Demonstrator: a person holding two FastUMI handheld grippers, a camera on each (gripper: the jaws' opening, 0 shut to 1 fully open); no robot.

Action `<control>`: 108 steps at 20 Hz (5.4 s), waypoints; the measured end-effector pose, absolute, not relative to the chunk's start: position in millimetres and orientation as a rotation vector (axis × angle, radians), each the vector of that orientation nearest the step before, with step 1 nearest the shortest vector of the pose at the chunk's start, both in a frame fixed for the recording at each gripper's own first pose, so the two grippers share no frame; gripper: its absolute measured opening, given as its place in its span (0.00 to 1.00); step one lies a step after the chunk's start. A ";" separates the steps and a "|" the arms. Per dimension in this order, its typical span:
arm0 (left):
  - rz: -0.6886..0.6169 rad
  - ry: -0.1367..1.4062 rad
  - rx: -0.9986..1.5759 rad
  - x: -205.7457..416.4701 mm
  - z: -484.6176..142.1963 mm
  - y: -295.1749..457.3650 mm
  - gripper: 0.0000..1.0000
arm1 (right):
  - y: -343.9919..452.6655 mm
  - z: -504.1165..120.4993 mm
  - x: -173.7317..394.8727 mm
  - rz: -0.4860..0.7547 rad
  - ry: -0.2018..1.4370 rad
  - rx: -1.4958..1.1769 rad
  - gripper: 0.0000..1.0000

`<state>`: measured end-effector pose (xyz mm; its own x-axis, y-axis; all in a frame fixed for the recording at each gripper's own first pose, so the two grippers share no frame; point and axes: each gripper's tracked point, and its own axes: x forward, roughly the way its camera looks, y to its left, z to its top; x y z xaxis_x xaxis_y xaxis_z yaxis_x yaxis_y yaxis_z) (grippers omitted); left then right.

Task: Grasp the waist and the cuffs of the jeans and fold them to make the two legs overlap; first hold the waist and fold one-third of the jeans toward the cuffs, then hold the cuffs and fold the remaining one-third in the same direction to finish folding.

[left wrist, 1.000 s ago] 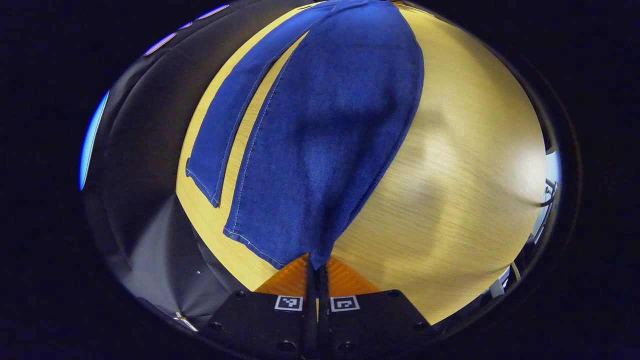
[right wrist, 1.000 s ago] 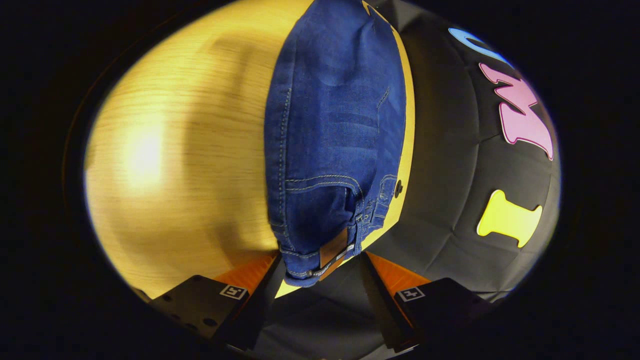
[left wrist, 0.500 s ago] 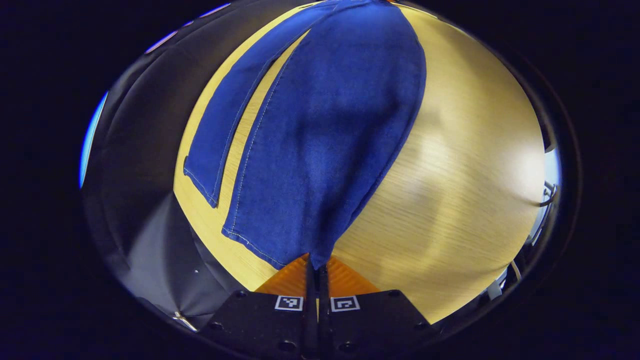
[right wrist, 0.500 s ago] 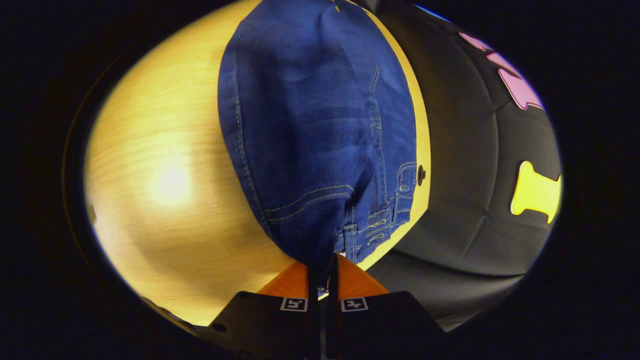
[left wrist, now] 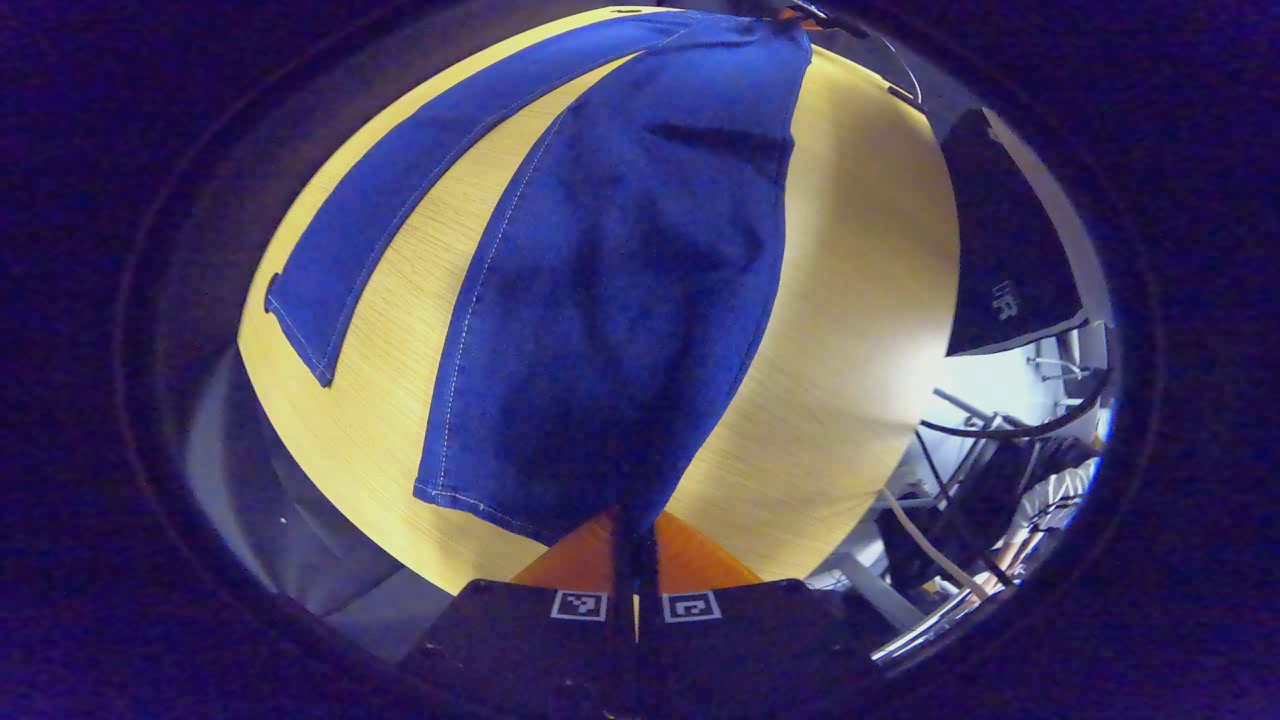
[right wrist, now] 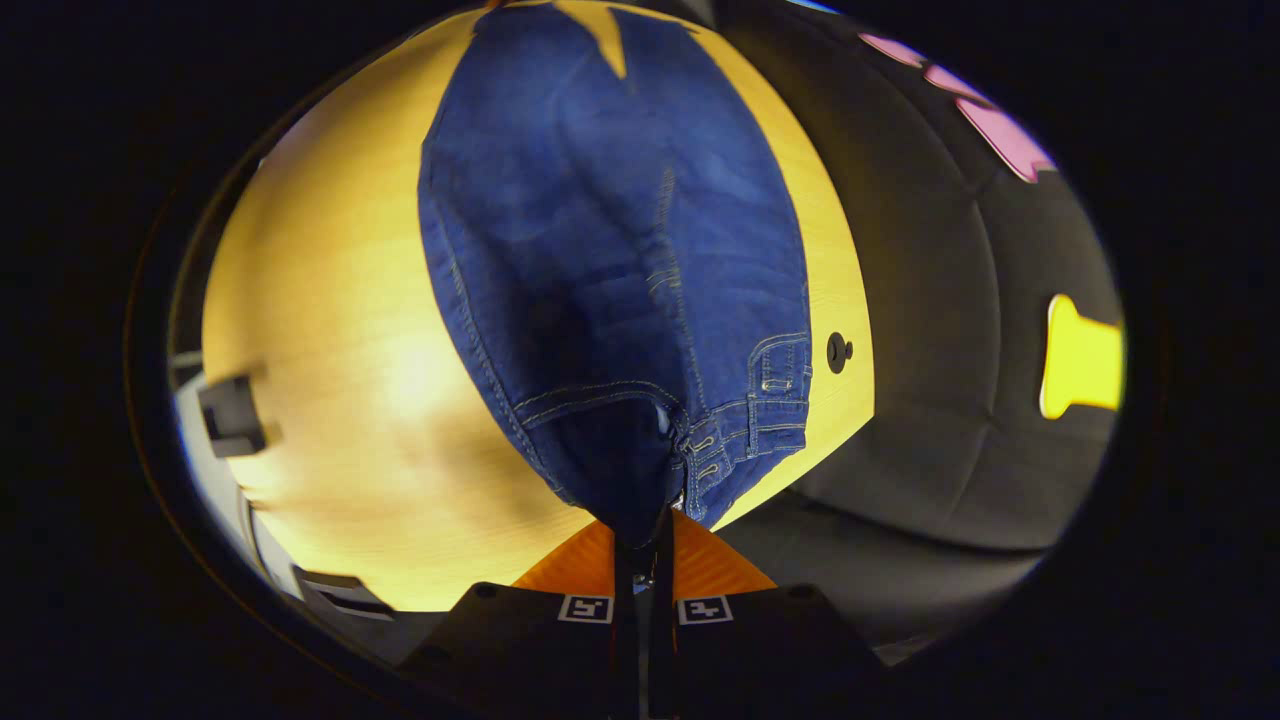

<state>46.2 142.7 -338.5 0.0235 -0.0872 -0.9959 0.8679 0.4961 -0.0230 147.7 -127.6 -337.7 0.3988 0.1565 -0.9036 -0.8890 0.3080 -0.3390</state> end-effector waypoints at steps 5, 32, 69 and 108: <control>-0.905 1.421 0.540 80.5 -286.6 126.1 0.06 | -109.9 -290.7 202.7 0.769 0.941 -0.720 0.08; -0.104 1.001 -0.096 449.9 -249.6 150.1 0.70 | -132.0 -113.6 366.0 -0.020 0.876 0.245 0.54; -0.192 0.475 -0.180 349.6 -170.5 42.8 0.96 | -188.9 -150.9 339.9 -0.331 0.521 0.641 0.10; 0.578 0.394 -0.519 451.9 -317.3 331.6 0.95 | -76.9 -3.9 61.2 0.512 0.408 0.083 0.98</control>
